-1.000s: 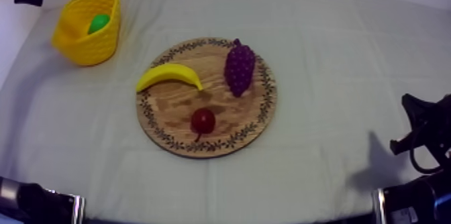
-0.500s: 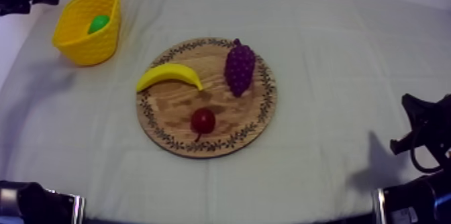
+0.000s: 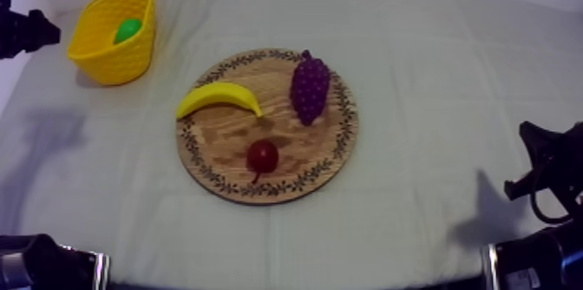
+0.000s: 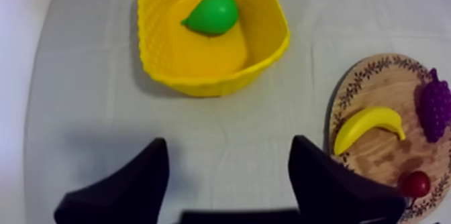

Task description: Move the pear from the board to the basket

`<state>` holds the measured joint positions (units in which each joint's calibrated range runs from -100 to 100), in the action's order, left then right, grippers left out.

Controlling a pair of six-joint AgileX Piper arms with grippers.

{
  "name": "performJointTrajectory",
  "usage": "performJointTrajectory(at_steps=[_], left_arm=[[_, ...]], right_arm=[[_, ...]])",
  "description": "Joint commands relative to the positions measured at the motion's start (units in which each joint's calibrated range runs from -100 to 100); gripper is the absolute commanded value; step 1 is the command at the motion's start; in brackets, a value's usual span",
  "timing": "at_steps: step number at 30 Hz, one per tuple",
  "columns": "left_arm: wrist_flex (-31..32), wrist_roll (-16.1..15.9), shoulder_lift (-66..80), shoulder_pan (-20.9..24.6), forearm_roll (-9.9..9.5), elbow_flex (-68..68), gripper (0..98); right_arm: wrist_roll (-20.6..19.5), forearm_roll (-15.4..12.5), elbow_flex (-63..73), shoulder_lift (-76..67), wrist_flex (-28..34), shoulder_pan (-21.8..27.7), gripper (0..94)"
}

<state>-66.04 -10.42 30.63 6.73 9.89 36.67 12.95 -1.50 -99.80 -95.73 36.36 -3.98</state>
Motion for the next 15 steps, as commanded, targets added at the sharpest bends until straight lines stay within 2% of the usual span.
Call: performJointTrajectory(at_steps=[1, 15], left_arm=[[2.9, -0.6, 3.1, 0.0, 0.19, 4.6, 62.1], [21.6, -3.3, 21.1, 0.4, 1.93, 27.5, 45.6]], right_arm=[[0.0, 0.0, 0.0, 0.0, 0.0, 0.0, 0.4], [0.0, 0.0, 0.0, 0.0, 0.0, 0.0, 0.4]])
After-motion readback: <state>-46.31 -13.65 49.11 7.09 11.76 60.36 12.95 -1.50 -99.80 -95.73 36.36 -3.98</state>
